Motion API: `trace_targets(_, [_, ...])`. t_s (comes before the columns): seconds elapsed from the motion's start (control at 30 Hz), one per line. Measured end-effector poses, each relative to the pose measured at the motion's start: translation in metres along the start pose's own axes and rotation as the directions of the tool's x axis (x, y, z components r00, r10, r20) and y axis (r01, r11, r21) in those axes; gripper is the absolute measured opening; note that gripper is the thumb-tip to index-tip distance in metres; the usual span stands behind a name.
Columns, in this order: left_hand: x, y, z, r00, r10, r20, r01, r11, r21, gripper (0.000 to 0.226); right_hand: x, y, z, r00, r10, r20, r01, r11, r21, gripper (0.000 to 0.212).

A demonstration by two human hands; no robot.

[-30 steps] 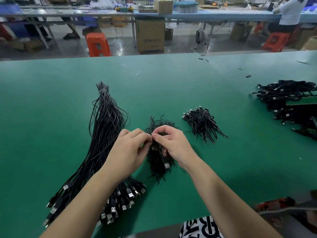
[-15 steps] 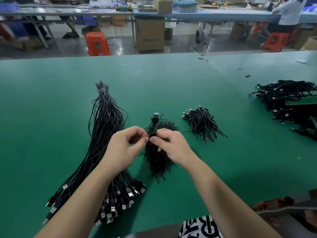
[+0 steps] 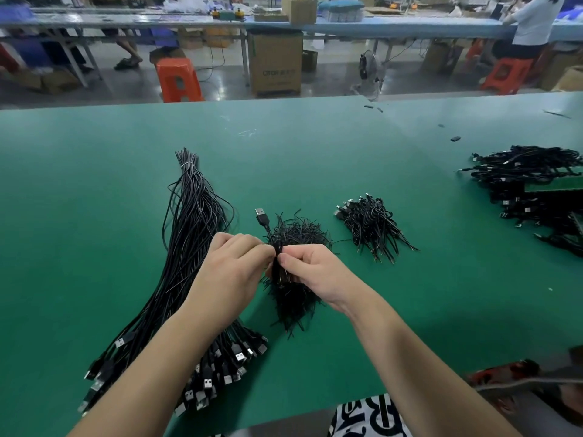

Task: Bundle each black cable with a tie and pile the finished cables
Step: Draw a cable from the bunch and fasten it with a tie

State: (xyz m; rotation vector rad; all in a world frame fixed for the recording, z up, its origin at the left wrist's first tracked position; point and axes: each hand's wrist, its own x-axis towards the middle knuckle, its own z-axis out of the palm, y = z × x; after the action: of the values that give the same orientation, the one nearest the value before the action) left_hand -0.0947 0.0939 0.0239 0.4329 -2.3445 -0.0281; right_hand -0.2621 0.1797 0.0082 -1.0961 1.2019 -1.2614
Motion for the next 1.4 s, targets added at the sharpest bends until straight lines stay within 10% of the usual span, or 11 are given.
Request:
trace_targets(0.33, [0.007,-0.002,-0.012,0.761,-0.565,0.318,0.648,0.651,-0.395,0.036,0.001,-0.004,-0.013,0.999,0.018,0.039,-0.02,0.997,0.072,0.02])
trace_targets(0.7, [0.005,-0.017,0.0,0.786,-0.452,0.421,0.609,0.682,-0.405,0.045,0.001,-0.007,-0.023,0.984,0.16,0.076,-0.161,0.987,-0.001,0.01])
trace_targets(0.9, [-0.011,-0.051,0.04,0.77,-0.568,0.289,0.61,0.789,-0.073,0.021,0.008,-0.015,-0.037,0.949,0.249,-0.192,-0.279,0.949,-0.146,0.007])
trace_targets(1.1, [-0.049,-0.09,0.075,0.69,-0.663,0.289,0.541,0.738,0.403,0.044,0.028,-0.04,-0.091,0.837,0.114,-0.535,-0.524,0.447,-0.725,0.028])
trace_targets(1.4, [-0.072,-0.095,0.088,0.715,-0.645,0.269,0.478,0.732,0.485,0.037,0.09,-0.054,-0.165,0.706,0.143,-0.694,-0.707,0.196,-0.679,0.043])
